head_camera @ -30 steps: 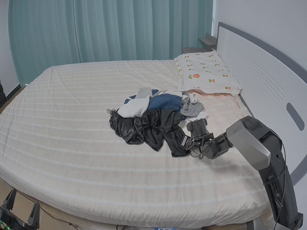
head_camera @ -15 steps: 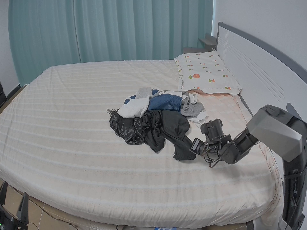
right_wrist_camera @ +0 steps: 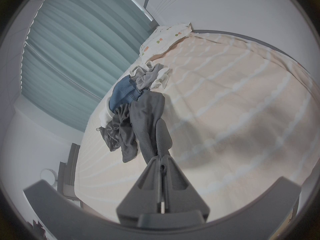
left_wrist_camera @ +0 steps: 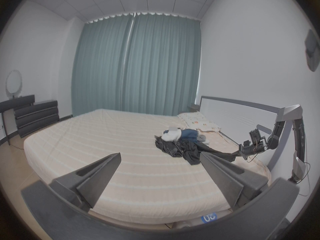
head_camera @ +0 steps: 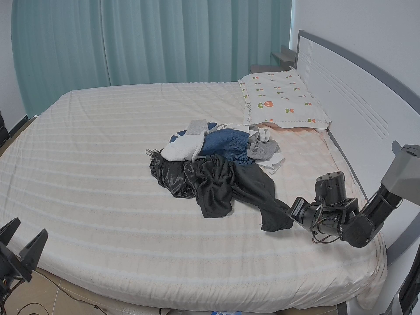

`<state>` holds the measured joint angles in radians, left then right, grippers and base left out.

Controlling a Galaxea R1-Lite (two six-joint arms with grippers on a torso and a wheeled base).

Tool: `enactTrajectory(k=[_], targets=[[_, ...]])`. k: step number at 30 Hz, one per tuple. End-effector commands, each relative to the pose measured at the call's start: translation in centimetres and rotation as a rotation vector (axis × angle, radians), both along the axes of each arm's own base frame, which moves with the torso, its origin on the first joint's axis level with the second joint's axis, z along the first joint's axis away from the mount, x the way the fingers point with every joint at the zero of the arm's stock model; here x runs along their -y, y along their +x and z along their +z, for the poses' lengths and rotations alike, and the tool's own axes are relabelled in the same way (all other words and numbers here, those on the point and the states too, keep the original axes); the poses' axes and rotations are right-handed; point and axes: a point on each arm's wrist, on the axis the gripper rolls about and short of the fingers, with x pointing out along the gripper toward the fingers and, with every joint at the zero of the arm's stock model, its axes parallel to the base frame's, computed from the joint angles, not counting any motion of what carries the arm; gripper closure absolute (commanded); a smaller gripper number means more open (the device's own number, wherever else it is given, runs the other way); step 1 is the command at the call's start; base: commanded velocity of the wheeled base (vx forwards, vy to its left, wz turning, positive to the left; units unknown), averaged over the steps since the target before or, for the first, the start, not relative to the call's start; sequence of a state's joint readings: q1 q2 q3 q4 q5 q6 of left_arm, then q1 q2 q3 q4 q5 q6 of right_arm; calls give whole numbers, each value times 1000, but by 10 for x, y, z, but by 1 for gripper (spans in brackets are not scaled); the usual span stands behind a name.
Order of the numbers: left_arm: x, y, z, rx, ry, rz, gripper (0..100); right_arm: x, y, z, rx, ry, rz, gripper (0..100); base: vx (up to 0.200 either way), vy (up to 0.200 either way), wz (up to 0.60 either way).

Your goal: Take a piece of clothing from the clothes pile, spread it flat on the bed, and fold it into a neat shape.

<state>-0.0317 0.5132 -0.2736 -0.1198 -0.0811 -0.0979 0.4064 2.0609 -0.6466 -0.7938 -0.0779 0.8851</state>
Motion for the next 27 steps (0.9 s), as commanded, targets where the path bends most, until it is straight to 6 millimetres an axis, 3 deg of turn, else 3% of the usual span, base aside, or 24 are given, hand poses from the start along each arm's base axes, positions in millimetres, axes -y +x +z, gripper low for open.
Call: enactTrajectory(k=[1,7,9,10,15,21,27], targets=[[23,89,-14,-344,-20,-170,0,17,-36,23,54,68,-28,100,0,0,0],[52,160,-56,-527,-59,-195,0,15,-43,29,65,95,-35,100,0,0,0],[54,163,-59,-533,-63,-194,0,15,-44,29,66,96,-33,100,0,0,0],[66,197,-76,-559,-139,-172,0,15,-44,30,69,97,-31,100,0,0,0],[103,259,-111,-618,-296,-108,0,14,-45,31,71,95,-30,100,0,0,0],[140,302,-146,-658,-332,-132,0,14,-48,34,77,97,-25,100,0,0,0],[167,324,-169,-694,-322,-158,0,14,-50,43,110,104,-36,100,0,0,0]])
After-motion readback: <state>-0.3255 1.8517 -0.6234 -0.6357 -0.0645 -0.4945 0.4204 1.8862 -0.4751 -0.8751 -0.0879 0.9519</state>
